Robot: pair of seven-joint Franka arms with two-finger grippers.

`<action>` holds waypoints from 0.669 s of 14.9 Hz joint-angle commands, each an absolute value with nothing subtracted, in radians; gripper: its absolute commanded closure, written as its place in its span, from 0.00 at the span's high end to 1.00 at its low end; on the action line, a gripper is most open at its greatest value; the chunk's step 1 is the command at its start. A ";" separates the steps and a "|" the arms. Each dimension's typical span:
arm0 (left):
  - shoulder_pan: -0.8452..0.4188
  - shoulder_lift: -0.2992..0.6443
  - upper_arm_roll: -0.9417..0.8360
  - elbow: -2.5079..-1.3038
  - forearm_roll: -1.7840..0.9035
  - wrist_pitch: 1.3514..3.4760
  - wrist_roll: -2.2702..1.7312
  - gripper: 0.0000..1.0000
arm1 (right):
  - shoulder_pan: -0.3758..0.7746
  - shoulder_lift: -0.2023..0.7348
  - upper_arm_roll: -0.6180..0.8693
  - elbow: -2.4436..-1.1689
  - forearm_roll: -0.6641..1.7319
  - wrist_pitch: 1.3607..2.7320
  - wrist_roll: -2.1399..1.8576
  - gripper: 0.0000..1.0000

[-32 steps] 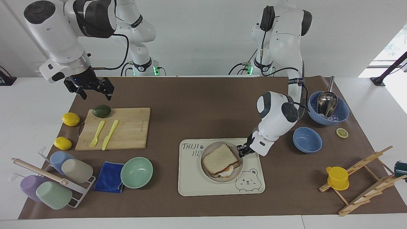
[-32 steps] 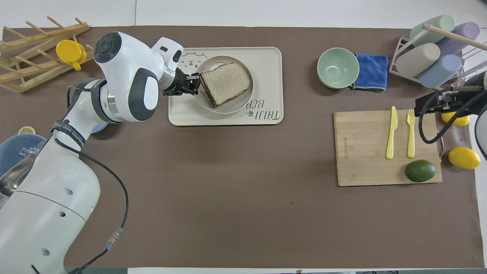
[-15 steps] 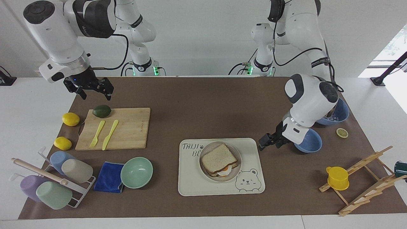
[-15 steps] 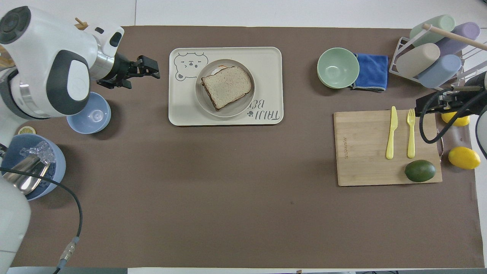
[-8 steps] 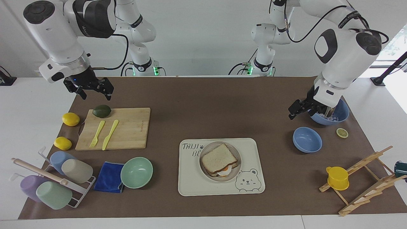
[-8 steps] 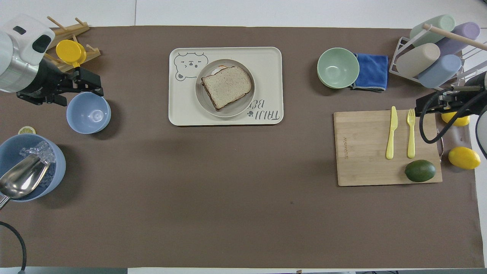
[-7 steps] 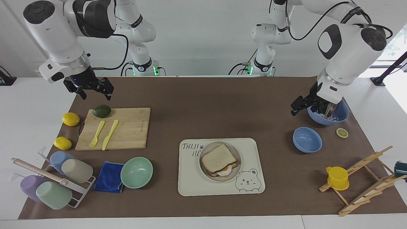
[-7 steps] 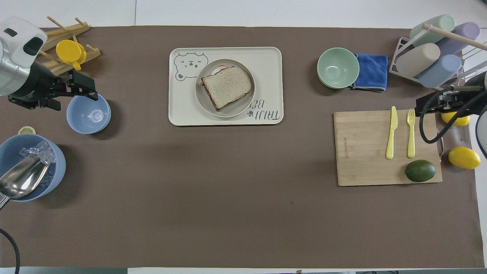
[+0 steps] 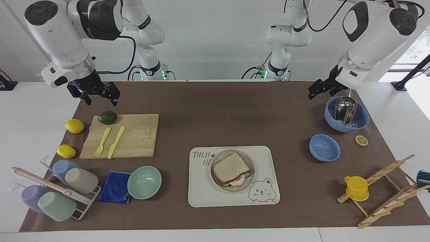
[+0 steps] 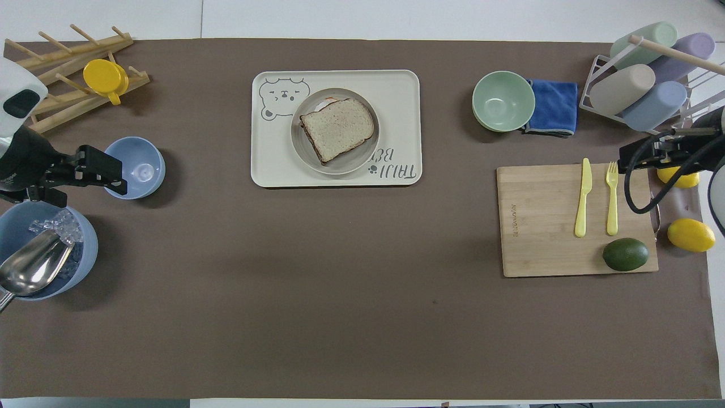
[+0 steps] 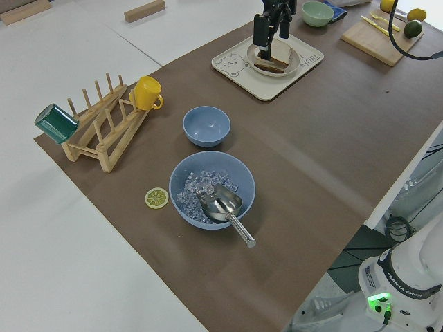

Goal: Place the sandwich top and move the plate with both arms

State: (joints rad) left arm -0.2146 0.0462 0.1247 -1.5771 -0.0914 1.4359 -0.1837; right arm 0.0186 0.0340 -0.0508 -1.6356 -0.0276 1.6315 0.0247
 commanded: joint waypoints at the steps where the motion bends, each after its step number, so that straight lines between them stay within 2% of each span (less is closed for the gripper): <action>1: -0.225 -0.023 0.121 -1.673 -0.028 1.451 -0.141 1.00 | 0.012 0.021 -0.051 -1.647 -0.028 1.629 0.014 1.00; 5: -0.174 -0.028 0.097 -1.697 -0.025 1.597 0.002 1.00 | 0.011 0.021 -0.051 -1.647 -0.028 1.631 0.014 1.00; 7: -0.082 -0.025 0.010 -1.668 -0.025 1.586 0.032 1.00 | 0.008 0.021 -0.051 -1.647 -0.028 1.631 0.014 1.00; 10: -0.083 -0.049 0.005 -1.670 -0.026 1.493 -0.041 1.00 | 0.008 0.021 -0.051 -1.647 -0.026 1.629 0.014 1.00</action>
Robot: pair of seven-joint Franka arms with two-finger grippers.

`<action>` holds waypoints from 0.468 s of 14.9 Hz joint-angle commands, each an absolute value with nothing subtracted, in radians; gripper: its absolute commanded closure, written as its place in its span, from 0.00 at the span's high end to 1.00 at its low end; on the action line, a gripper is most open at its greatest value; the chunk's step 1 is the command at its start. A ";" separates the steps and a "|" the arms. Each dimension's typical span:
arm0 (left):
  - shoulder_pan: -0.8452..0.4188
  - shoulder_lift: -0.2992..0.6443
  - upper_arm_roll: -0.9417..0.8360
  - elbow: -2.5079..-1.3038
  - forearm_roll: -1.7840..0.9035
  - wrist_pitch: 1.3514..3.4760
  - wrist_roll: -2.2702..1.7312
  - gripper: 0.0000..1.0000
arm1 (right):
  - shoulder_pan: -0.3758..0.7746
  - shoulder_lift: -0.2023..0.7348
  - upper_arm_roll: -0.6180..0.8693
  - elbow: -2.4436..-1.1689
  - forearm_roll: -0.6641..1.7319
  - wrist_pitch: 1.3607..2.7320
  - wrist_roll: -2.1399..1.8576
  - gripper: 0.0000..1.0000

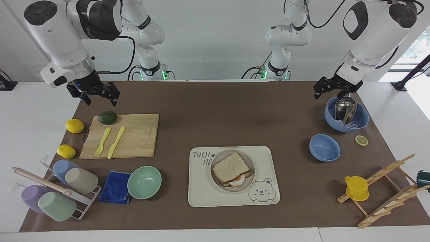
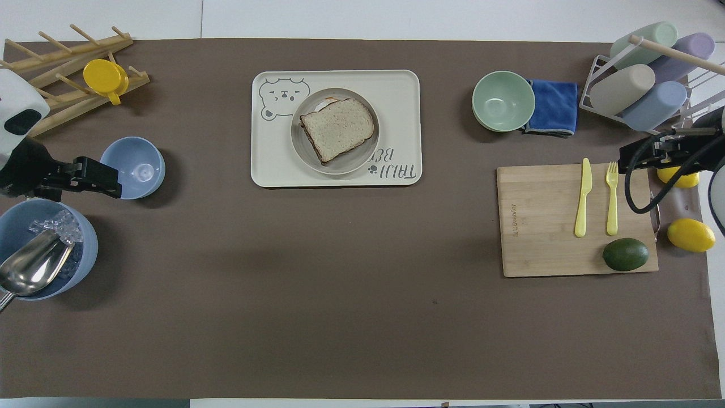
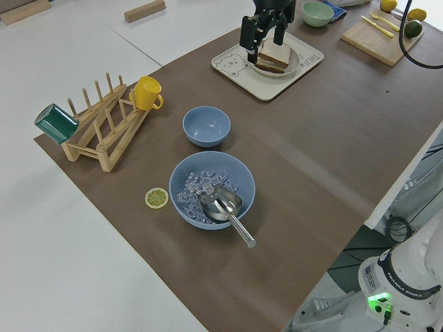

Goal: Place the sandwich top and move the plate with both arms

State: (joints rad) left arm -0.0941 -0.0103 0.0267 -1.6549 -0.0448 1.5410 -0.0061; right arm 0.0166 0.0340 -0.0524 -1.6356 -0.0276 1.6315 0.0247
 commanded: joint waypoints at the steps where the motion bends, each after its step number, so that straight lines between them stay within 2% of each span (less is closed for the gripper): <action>1: -0.083 -0.069 0.005 -1.701 -0.026 1.494 -0.041 1.00 | 0.008 0.021 -0.051 -1.647 -0.028 1.629 0.014 1.00; 4: -0.095 -0.106 0.005 -1.799 -0.026 1.535 -0.038 1.00 | 0.008 0.021 -0.051 -1.647 -0.028 1.629 0.014 1.00; 7: -0.092 -0.055 0.011 -1.720 -0.026 1.580 -0.032 1.00 | 0.008 0.021 -0.051 -1.647 -0.028 1.631 0.014 1.00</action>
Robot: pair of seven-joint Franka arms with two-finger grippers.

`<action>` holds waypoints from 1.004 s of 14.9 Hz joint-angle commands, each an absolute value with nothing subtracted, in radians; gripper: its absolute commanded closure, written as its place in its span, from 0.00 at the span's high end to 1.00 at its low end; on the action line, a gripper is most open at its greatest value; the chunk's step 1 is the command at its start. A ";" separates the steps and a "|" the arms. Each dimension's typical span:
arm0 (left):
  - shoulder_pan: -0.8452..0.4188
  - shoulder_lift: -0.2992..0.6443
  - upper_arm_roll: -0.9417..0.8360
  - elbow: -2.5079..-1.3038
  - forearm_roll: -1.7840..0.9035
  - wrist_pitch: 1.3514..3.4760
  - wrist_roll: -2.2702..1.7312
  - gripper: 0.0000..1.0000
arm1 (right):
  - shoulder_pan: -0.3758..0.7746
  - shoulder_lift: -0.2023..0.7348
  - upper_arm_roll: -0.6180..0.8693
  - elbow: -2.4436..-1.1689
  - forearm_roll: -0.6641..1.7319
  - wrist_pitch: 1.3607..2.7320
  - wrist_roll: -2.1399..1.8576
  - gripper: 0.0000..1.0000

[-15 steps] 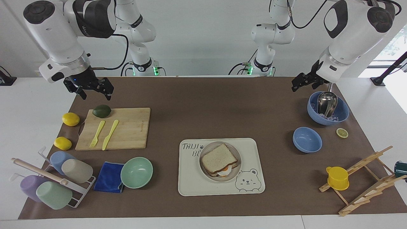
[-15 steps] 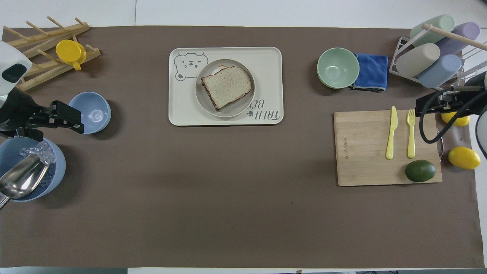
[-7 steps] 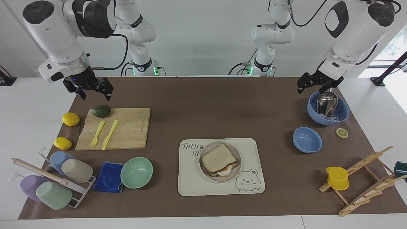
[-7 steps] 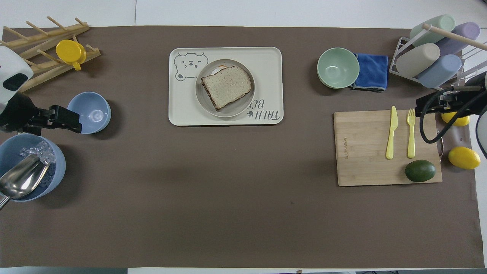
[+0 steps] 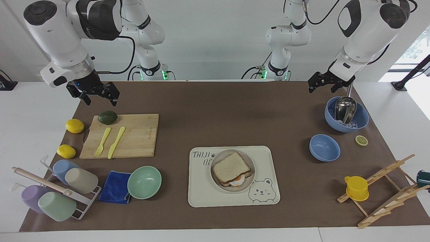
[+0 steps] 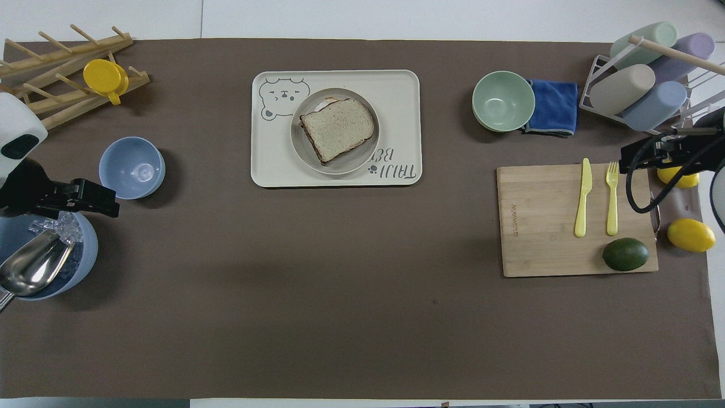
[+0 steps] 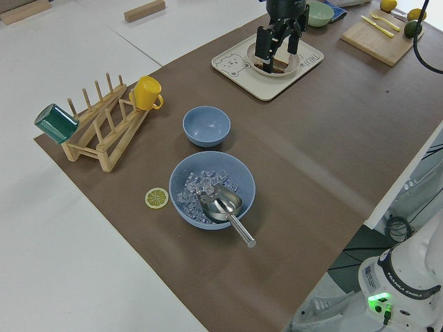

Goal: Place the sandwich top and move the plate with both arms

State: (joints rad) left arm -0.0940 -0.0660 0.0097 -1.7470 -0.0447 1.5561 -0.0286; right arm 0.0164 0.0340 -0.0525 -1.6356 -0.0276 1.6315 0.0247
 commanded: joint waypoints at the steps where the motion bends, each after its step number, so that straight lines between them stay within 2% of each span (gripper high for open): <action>1: -0.092 -0.048 0.011 -1.688 -0.026 1.565 -0.031 1.00 | 0.008 0.021 -0.051 -1.647 -0.026 1.629 0.014 1.00; 15: -0.087 -0.060 0.008 -1.703 -0.026 1.566 -0.032 1.00 | 0.008 0.021 -0.051 -1.647 -0.026 1.629 0.014 1.00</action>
